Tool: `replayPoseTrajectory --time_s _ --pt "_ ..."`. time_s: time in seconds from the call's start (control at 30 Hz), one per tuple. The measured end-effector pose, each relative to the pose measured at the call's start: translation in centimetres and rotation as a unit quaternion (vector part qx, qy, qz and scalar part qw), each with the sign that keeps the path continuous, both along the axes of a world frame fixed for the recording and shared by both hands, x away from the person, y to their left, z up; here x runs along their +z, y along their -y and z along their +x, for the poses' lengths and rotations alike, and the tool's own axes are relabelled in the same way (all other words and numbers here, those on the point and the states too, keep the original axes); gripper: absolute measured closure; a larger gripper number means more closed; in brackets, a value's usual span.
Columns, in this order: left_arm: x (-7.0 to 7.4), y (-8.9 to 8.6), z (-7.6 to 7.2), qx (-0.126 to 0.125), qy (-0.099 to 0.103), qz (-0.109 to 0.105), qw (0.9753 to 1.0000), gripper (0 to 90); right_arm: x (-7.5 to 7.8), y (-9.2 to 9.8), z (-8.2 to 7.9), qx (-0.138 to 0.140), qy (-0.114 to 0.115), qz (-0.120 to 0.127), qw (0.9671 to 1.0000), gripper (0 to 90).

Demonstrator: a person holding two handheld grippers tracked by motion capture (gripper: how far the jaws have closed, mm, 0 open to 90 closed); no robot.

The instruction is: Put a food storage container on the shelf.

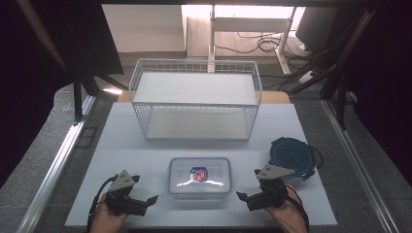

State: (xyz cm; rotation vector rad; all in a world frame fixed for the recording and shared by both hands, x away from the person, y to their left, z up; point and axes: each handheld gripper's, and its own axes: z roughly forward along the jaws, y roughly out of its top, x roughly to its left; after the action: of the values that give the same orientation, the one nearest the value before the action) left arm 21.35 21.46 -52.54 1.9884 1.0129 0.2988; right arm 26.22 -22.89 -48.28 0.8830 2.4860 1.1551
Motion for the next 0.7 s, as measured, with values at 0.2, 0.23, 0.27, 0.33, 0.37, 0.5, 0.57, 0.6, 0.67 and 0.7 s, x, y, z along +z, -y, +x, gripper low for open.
replayPoseTrajectory --time_s 0.2,0.23,0.27,0.33,0.37,0.5,0.57,0.6,0.67,0.7 --pt "0.3 0.3 0.6 -0.015 -0.008 -0.015 0.9998 0.6 0.3 -0.6 0.2 0.005 0.003 0.008 1.0000 0.5" --pt "0.3 0.3 0.6 -0.015 -0.008 -0.015 0.9998 0.7 0.4 -0.7 0.2 0.006 0.003 0.010 0.9999 0.6" --pt "0.6 0.6 0.9 -0.021 -0.011 -0.017 0.9996 0.8 0.5 -0.9 0.3 0.007 0.000 0.012 0.9999 0.6" --pt "0.8 0.9 1.2 -0.029 -0.015 -0.015 0.9994 0.8 0.5 -1.2 0.5 0.009 -0.004 0.016 0.9998 0.6" --pt "1.0 1.2 1.4 -0.033 -0.016 -0.011 0.9993 0.8 0.5 -1.3 0.6 0.008 -0.007 0.017 0.9998 0.6" --pt "1.4 1.6 1.9 -0.037 -0.016 -0.009 0.9992 0.9 0.6 -1.7 0.9 0.005 -0.020 0.016 0.9997 0.6" --pt "2.0 2.0 2.5 -0.043 -0.020 -0.016 0.9987 0.9 0.9 -2.0 1.5 -0.002 -0.038 0.030 0.9988 0.6" --pt "2.2 2.1 2.6 -0.047 -0.021 -0.018 0.9985 0.9 1.0 -2.1 1.8 -0.001 -0.051 0.035 0.9981 0.5" --pt "2.5 2.3 3.2 -0.054 -0.027 -0.014 0.9981 0.8 1.2 -2.3 2.4 -0.003 -0.071 0.034 0.9969 0.6" --pt "2.7 2.5 3.5 -0.055 -0.029 -0.011 0.9980 0.6 1.3 -2.4 2.6 -0.003 -0.072 0.032 0.9969 0.7"
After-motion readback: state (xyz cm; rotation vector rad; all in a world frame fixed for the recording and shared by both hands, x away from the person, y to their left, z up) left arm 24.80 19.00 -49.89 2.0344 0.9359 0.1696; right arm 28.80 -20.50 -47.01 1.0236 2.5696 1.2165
